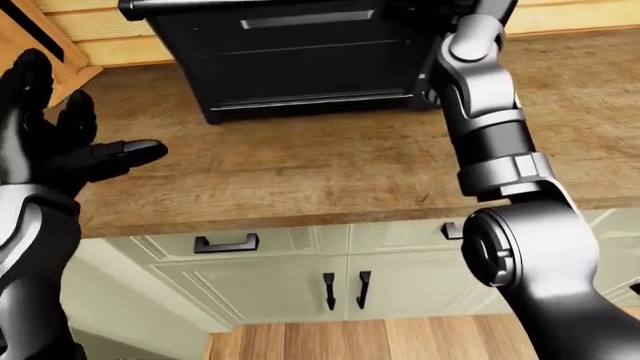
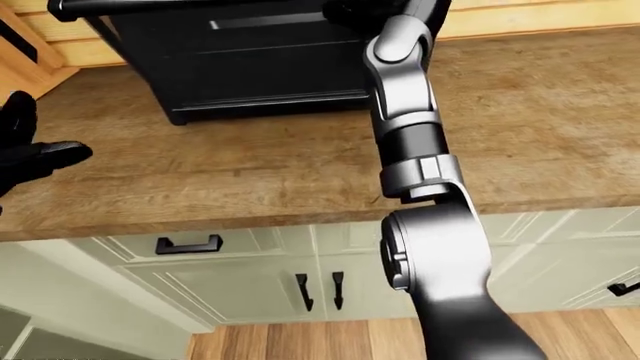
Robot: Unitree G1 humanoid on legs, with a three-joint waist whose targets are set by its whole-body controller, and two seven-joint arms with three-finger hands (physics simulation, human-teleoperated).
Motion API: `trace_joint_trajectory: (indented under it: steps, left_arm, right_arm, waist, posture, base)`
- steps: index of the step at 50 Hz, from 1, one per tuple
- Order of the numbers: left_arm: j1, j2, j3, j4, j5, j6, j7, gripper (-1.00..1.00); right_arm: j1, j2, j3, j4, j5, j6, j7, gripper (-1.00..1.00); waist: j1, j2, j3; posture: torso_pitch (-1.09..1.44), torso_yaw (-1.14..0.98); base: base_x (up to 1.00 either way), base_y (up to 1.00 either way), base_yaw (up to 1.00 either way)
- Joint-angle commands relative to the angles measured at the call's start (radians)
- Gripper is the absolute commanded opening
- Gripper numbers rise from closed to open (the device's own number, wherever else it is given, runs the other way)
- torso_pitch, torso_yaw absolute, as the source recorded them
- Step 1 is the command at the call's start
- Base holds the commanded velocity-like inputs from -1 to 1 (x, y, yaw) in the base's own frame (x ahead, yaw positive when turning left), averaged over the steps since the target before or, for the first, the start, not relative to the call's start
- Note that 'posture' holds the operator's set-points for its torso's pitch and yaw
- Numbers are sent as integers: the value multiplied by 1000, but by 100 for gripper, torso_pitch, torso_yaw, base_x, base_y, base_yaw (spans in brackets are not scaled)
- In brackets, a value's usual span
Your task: Close the toaster oven door.
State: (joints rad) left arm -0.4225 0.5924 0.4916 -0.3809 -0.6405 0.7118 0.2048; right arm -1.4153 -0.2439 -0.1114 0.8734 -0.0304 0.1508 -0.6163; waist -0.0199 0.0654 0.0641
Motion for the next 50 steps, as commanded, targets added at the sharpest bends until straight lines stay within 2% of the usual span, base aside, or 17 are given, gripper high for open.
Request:
trace_joint_trajectory:
  steps: [1, 9, 16, 27, 29, 34, 39, 41, 45, 50]
  left_arm:
    - [-18, -2, -2, -54, 12, -6, 0, 100]
    - [-11, -83, -53, -149, 35, 66, -20, 100]
    - [-44, -139, -92, -258, -11, 172, -4, 100]
    - [-69, -215, -167, -321, -1, 231, 10, 100]
    - [-67, -234, -202, -334, 7, 233, 3, 100]
    - [-83, -271, -251, -341, 37, 243, -16, 100]
    - [-146, -279, -264, -321, 50, 268, -44, 100]
    - [-191, -295, -237, -308, 11, 309, -26, 100]
    - [-233, -280, -256, -301, 7, 319, -28, 100]
    - [-305, -258, -296, -191, 68, 261, -82, 100]
  right_arm:
    - [-58, -10, -3, -57, -4, -45, -10, 100]
    - [-74, -9, -2, -36, -3, -54, -10, 100]
    - [-86, -11, -3, -24, -2, -56, -10, 100]
    - [-93, -15, -5, -20, 1, -56, -11, 100]
    - [-92, -16, -5, -18, 2, -57, -12, 100]
    - [-86, -12, -5, -25, 6, -57, -13, 100]
    - [-82, -11, -5, -28, 8, -57, -13, 100]
    - [-78, -9, -3, -33, 9, -56, -12, 100]
    - [-85, -9, -3, -33, 9, -53, -13, 100]
    - [-84, -6, -1, -38, 8, -56, -13, 100]
  waist:
    - [2, -1, -33]
    - [6, -9, -36]
    - [6, -15, -36]
    - [10, -25, -36]
    - [10, -27, -36]
    - [13, -33, -37]
    - [14, -38, -38]
    - [15, -41, -38]
    - [15, -42, -37]
    - [18, -45, -36]
  posture:
    - [0, 0]
    - [0, 0]
    - [0, 0]
    - [0, 0]
    - [0, 0]
    - [0, 0]
    - [0, 0]
    - [0, 0]
    - [0, 0]
    - [0, 0]
  base:
    - [0, 0, 0]
    - [0, 0, 0]
    - [0, 0, 0]
    - [0, 0, 0]
    - [0, 0, 0]
    - [0, 0, 0]
    - [0, 0, 0]
    - [0, 0, 0]
    - [0, 0, 0]
    - [0, 0, 0]
